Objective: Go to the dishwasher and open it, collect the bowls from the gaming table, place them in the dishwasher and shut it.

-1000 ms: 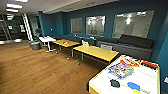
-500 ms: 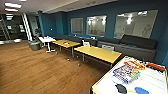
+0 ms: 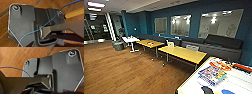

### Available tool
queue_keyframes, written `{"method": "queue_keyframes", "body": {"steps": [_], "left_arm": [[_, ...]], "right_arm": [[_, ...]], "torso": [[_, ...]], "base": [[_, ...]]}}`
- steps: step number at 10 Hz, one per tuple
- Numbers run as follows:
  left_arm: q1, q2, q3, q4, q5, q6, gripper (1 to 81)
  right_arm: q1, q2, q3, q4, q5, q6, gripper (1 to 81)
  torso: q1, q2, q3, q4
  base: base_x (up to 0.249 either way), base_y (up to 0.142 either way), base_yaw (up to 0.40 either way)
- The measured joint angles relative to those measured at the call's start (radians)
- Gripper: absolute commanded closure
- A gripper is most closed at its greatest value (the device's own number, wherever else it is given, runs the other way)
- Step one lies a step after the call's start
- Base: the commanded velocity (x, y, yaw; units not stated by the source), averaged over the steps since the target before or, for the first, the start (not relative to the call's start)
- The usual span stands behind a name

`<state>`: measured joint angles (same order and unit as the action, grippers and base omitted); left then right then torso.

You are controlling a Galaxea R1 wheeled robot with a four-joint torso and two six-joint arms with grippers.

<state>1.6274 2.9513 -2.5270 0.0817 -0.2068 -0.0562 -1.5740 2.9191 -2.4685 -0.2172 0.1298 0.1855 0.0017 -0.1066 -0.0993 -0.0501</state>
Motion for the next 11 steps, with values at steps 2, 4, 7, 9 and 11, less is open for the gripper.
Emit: {"method": "queue_keyframes", "body": {"steps": [2,4,7,9,11], "left_arm": [[0.0,-0.004,0.0,0.0,-0.002,0.0,1.0],[0.002,-0.004,0.0,0.0,0.001,0.0,1.0],[-0.002,-0.002,0.0,0.0,0.0,0.0,1.0],[-0.001,-0.001,0.0,0.001,0.001,0.0,1.0],[0.0,0.0,0.0,0.001,0.001,-0.001,1.0]], "right_arm": [[0.0,0.002,0.0,0.0,0.001,0.0,1.0],[-0.005,0.002,0.0,0.0,0.0,0.0,1.0],[-0.002,0.002,0.0,0.0,0.0,0.0,1.0],[-0.002,0.002,0.0,0.0,0.0,0.0,1.0],[-0.002,0.001,0.0,0.0,0.0,0.0,1.0]], "torso": [[-0.001,0.0,0.0,0.0],[-0.001,0.0,0.0,0.0],[-0.002,0.0,0.0,0.0],[-0.002,0.0,0.0,0.0],[-0.002,0.0,0.0,0.0]], "base": [[0.0,0.0,0.0],[0.0,0.0,0.0],[0.0,0.0,-0.047],[0.0,0.0,-0.217],[0.0,0.0,-0.294]]}}
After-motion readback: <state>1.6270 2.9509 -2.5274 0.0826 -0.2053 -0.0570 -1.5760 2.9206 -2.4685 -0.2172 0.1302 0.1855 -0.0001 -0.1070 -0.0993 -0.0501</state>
